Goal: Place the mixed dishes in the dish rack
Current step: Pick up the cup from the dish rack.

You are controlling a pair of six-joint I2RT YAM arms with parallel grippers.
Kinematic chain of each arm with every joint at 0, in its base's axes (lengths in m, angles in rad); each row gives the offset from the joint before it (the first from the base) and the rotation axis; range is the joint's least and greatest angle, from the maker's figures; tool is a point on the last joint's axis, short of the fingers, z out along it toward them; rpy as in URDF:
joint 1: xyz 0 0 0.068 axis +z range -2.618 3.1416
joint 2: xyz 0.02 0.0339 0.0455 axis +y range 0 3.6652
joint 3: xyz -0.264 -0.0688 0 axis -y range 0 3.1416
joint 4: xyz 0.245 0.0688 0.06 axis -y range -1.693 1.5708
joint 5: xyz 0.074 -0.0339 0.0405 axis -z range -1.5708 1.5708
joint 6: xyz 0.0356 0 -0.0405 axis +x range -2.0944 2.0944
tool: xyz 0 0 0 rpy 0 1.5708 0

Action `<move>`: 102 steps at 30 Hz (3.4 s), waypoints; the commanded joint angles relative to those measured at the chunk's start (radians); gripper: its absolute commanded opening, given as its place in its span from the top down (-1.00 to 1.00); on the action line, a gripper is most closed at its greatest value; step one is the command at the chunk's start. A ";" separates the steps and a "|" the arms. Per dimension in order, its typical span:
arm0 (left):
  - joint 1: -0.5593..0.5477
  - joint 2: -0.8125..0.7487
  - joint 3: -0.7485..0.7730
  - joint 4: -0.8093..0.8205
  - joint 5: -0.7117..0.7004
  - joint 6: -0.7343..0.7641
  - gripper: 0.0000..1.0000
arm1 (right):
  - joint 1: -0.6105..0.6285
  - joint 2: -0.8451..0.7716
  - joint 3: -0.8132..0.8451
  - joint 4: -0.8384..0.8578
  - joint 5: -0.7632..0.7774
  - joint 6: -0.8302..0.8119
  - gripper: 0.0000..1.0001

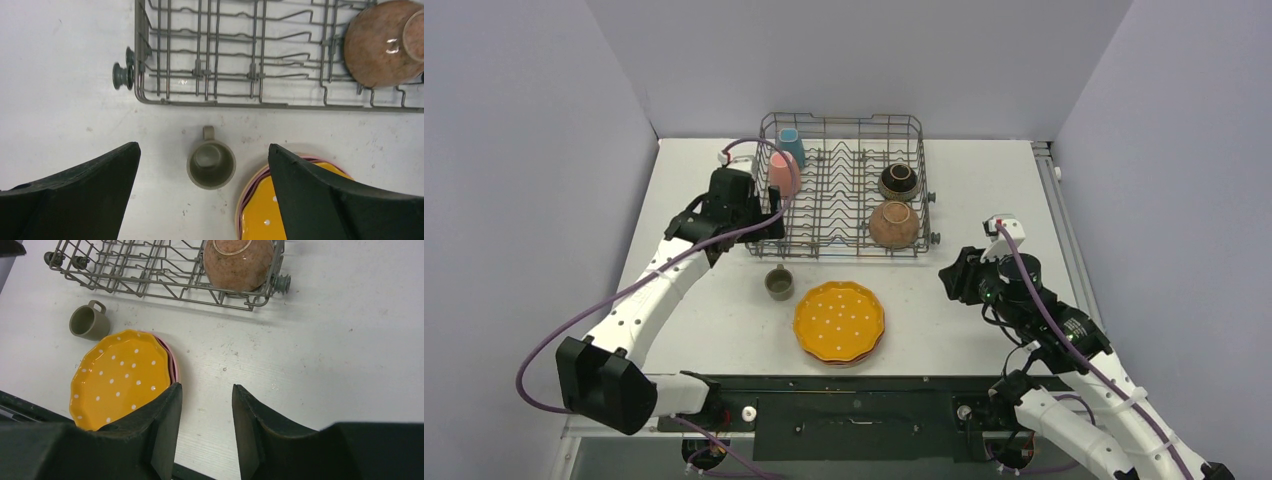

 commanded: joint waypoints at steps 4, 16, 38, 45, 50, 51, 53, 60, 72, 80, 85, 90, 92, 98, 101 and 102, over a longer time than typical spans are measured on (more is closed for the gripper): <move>-0.005 -0.106 -0.154 0.058 0.039 -0.104 -0.88 | -0.002 0.025 0.000 0.015 0.010 0.003 0.28; -0.004 -0.086 -0.302 0.132 0.099 -0.166 -0.49 | 0.005 0.075 -0.010 0.043 -0.022 0.024 0.33; -0.005 0.082 -0.382 0.210 0.034 -0.209 0.19 | 0.044 0.099 -0.042 0.069 -0.028 0.045 0.35; -0.008 0.115 -0.379 0.215 0.035 -0.213 0.40 | 0.052 0.108 -0.047 0.075 -0.032 0.044 0.35; -0.008 0.132 -0.371 0.212 0.042 -0.206 0.61 | 0.058 0.121 -0.044 0.079 -0.034 0.039 0.35; -0.008 0.135 -0.369 0.211 0.044 -0.206 0.64 | 0.058 0.124 -0.043 0.079 -0.034 0.036 0.35; -0.009 0.139 -0.369 0.210 0.052 -0.203 0.74 | 0.063 0.131 -0.039 0.079 -0.035 0.032 0.35; -0.023 0.119 -0.360 0.176 0.047 -0.186 1.00 | 0.073 0.156 -0.025 0.082 -0.041 0.024 0.35; -0.029 -0.057 -0.301 0.055 0.084 -0.143 1.00 | 0.097 0.152 -0.031 0.111 -0.040 0.035 0.33; -0.059 -0.128 -0.280 0.025 0.250 -0.146 1.00 | 0.112 0.142 -0.036 0.152 -0.099 0.061 0.27; -0.124 -0.150 -0.247 0.021 0.298 -0.140 1.00 | 0.136 0.138 -0.035 0.176 -0.116 0.078 0.24; -0.156 -0.165 -0.262 0.112 0.420 -0.214 1.00 | 0.155 0.133 -0.056 0.262 -0.173 0.129 0.20; -0.157 -0.170 -0.275 0.158 0.483 -0.244 1.00 | 0.157 0.130 -0.076 0.311 -0.209 0.165 0.17; -0.157 -0.173 -0.312 0.279 0.614 -0.307 1.00 | 0.160 0.110 -0.142 0.442 -0.271 0.280 0.14; -0.157 -0.177 -0.328 0.351 0.661 -0.357 1.00 | 0.161 0.098 -0.160 0.478 -0.276 0.302 0.12; -0.157 -0.178 -0.337 0.366 0.680 -0.367 1.00 | 0.160 0.092 -0.162 0.485 -0.279 0.308 0.11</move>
